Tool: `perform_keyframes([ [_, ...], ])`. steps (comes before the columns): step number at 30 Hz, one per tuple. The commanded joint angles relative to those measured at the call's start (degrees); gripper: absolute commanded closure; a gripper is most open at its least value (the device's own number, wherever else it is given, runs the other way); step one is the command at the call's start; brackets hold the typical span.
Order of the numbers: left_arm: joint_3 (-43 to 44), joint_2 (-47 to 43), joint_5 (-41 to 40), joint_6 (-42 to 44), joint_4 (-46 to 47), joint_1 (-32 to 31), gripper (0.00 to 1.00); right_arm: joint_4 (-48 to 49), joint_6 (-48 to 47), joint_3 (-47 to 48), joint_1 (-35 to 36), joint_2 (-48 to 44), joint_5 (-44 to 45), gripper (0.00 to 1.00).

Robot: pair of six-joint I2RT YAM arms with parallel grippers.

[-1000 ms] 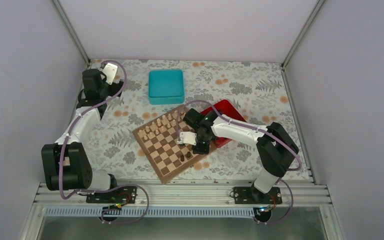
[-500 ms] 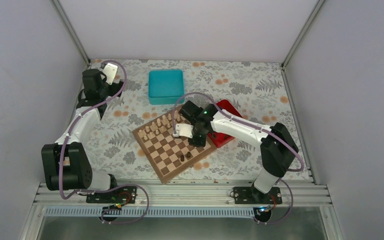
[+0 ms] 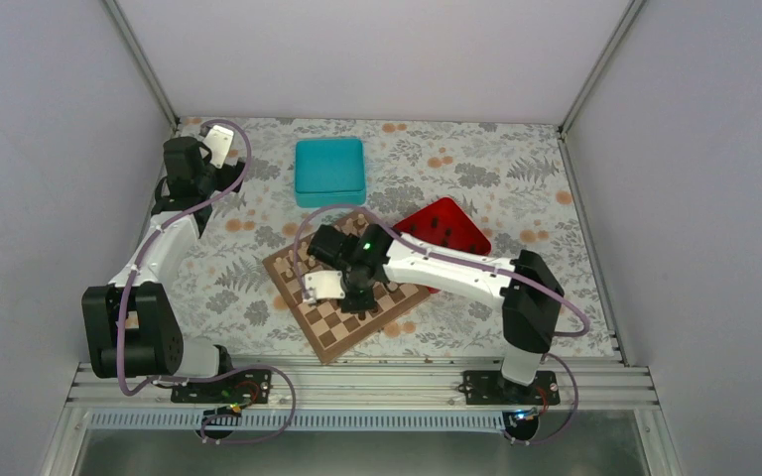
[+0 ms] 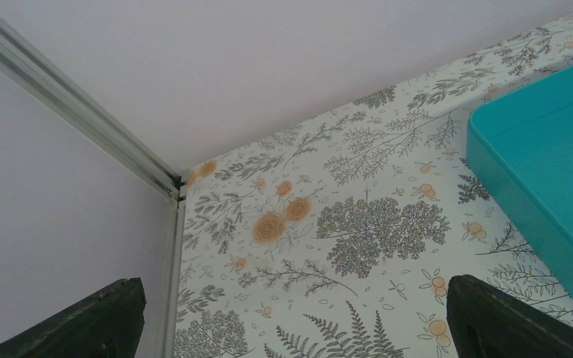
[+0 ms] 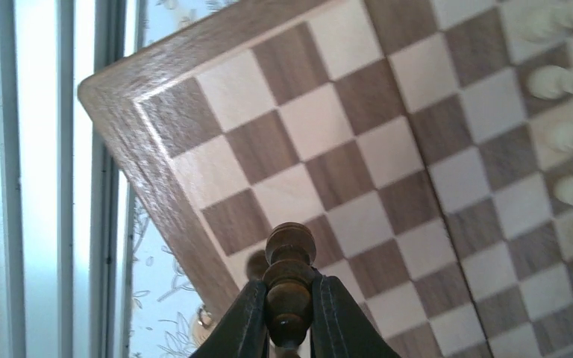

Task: Set up the chess pieces on the board
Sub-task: Place the chess piece on the chessboard.

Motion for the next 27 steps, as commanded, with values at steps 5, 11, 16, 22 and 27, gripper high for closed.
perform_keyframes([
  [5,-0.09,-0.87,0.78,0.05,0.30,0.34,0.00,0.19,0.93,-2.27,4.41,2.78,-1.43,0.91],
  [11,-0.13,-0.76,0.87,0.00,0.28,0.27,0.00,1.56,0.96,-3.57,6.61,4.96,-2.08,0.91],
  [16,-0.38,-0.95,0.67,0.05,0.50,0.32,0.00,2.34,0.52,-3.34,7.37,6.44,-2.42,0.91],
  [22,-0.47,-0.86,0.67,0.05,0.60,0.36,0.00,3.08,0.32,-3.26,7.47,7.42,-2.13,0.91],
  [27,-0.49,-0.96,0.86,0.05,0.48,0.36,0.00,3.37,0.39,-3.59,7.47,7.24,-2.58,0.91],
])
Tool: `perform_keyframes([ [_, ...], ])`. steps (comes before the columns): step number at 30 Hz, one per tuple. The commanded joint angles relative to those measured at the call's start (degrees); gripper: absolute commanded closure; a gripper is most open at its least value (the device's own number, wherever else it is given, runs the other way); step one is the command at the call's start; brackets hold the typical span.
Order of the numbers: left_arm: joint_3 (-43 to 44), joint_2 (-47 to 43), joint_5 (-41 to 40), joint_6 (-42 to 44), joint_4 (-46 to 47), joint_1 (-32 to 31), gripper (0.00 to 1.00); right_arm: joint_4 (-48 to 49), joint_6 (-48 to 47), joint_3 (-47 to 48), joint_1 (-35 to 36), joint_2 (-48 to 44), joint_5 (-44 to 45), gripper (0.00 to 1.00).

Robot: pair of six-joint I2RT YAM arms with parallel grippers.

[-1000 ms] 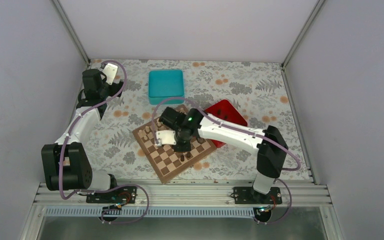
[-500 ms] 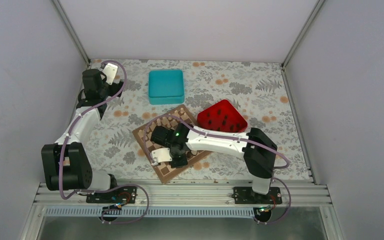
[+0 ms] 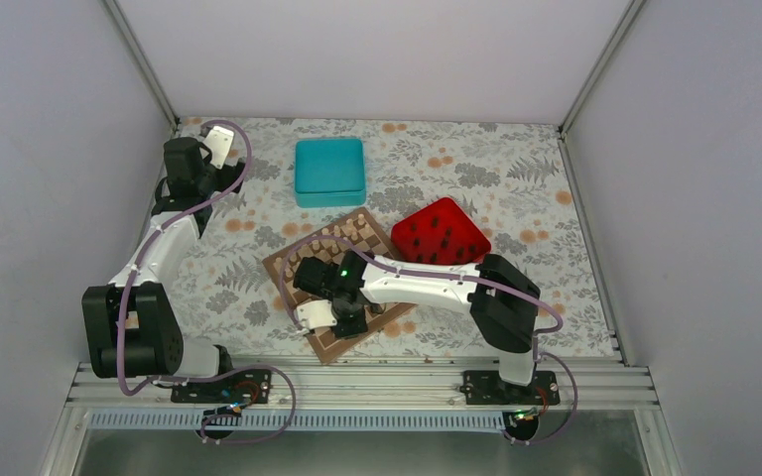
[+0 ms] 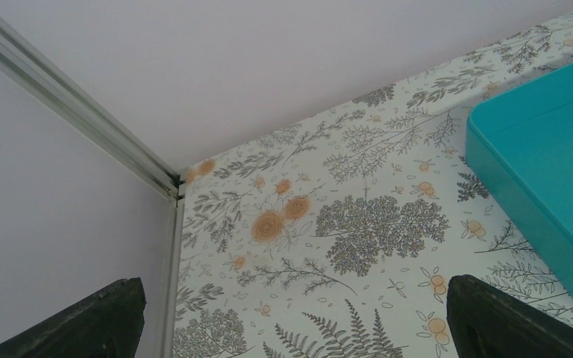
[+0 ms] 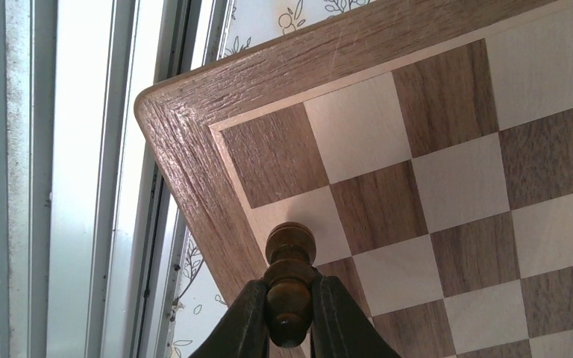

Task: Set up the chess pieces on the board
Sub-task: Place the chess piece on the chessboard.

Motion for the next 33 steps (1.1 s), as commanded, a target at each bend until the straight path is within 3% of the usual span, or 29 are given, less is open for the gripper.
perform_keyframes([
  [1,-0.26,-0.96,0.87,0.05,0.43,0.36,0.00,0.80,0.33,-0.58,0.50,0.26,-1.03,0.91],
  [33,-0.35,-1.00,1.17,0.13,0.44,0.36,0.00,-0.47,0.32,-2.20,-3.71,-1.24,2.41,0.91],
])
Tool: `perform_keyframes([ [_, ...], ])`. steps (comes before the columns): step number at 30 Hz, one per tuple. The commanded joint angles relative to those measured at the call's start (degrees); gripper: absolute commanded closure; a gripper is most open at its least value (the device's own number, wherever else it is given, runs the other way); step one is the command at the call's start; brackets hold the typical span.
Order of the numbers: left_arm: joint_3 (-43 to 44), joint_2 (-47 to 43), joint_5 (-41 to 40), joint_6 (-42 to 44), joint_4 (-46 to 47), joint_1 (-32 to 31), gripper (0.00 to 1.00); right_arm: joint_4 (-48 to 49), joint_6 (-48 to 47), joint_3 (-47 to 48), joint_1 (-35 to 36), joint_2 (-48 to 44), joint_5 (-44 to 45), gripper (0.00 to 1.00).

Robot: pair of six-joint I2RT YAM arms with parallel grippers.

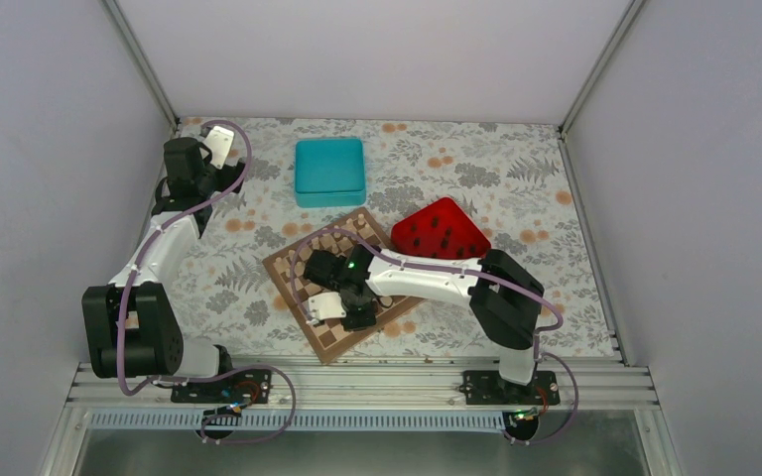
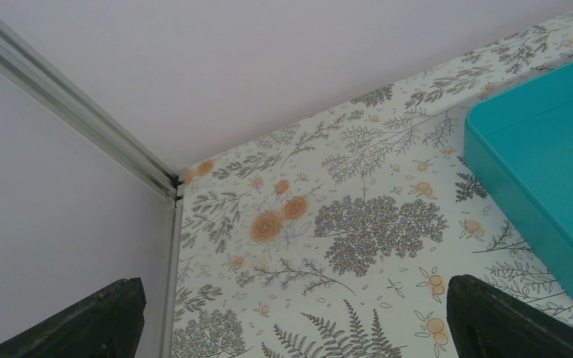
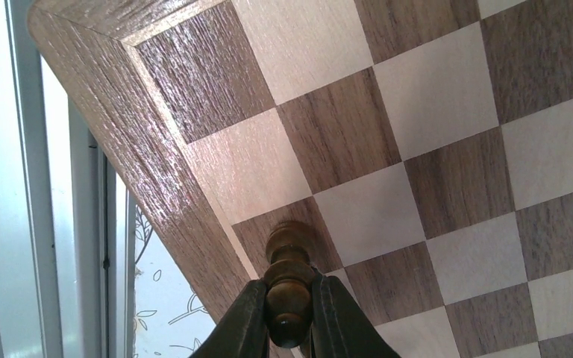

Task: Set up the chess pieces on the board
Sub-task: Place the chess piece on the chessboard, then pick up the chess piece from the storage box.

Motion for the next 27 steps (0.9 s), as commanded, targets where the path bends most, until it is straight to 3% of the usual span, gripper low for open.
perform_keyframes([
  [1,-0.35,-0.96,1.06,0.11,0.50,0.36,0.00,-0.74,0.25,0.70,-0.20,-0.76,-0.03,0.91],
  [5,-0.43,-0.89,0.97,0.20,0.57,0.36,0.00,-1.05,0.14,0.81,-0.22,-0.84,-0.39,0.90],
  [9,-0.36,-0.89,1.07,0.20,0.55,0.36,0.00,-1.11,0.20,0.58,-0.16,-0.66,-0.12,0.83],
  [13,-0.33,-0.86,1.02,0.19,0.54,0.36,0.00,-0.10,0.38,1.20,-0.22,-2.18,-0.07,0.62],
  [16,-0.27,-0.88,1.06,0.20,0.47,0.32,0.00,0.14,0.47,2.25,-0.52,-3.70,-0.36,0.54],
  [21,-0.01,-0.99,1.07,0.20,0.37,0.36,0.00,-0.43,0.37,4.04,-2.63,-6.51,0.54,0.50],
  [27,-0.16,-1.13,0.91,0.20,0.50,0.34,0.00,-1.35,-1.57,4.77,-13.07,-10.16,1.00,0.49],
])
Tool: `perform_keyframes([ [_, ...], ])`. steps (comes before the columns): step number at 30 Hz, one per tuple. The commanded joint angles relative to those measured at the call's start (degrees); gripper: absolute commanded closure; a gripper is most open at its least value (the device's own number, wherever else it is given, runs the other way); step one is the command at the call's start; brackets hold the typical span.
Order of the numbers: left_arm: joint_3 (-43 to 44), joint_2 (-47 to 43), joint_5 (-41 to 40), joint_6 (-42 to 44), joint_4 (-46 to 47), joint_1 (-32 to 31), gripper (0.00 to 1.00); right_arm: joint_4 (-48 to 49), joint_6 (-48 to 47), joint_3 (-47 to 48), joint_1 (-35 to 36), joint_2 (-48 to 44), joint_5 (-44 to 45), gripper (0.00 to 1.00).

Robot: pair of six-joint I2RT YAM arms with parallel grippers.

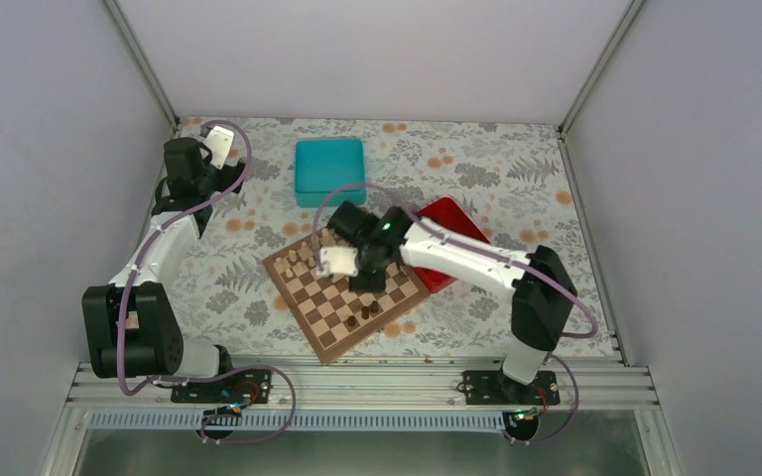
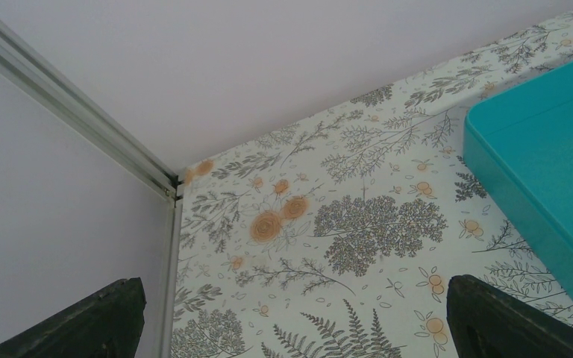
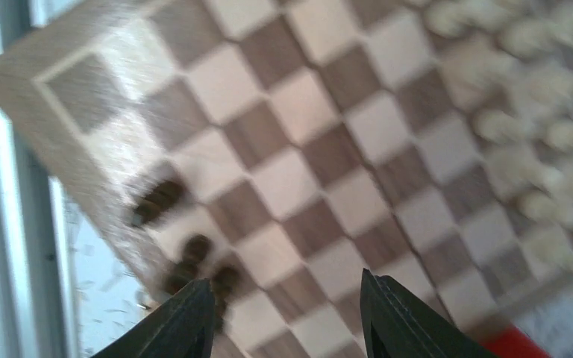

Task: Set up the chess pieces on the board
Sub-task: Pick up the chess piece from the storage box.

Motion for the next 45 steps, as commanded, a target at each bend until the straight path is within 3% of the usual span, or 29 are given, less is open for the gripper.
perform_keyframes([
  [1,-0.09,-1.15,0.96,0.19,0.60,0.36,0.00,-0.92,-1.72,0.79,-8.06,-3.73,0.94,0.49],
  [5,-0.14,-1.09,1.26,0.19,0.54,0.36,0.00,-0.28,-3.21,-2.27,-11.90,-5.33,-0.73,0.51],
  [14,-0.06,-0.87,1.59,0.27,0.41,0.32,0.00,4.15,-3.20,-11.96,-12.11,-6.82,-4.88,0.53],
  [26,-0.14,-0.59,1.58,0.29,0.29,0.37,0.00,7.27,-2.84,-15.59,-13.79,-6.67,-4.91,0.52],
  [45,-0.53,-0.77,1.49,0.38,0.54,0.35,0.00,6.72,-7.27,-11.93,-40.59,-7.68,-2.62,0.47],
])
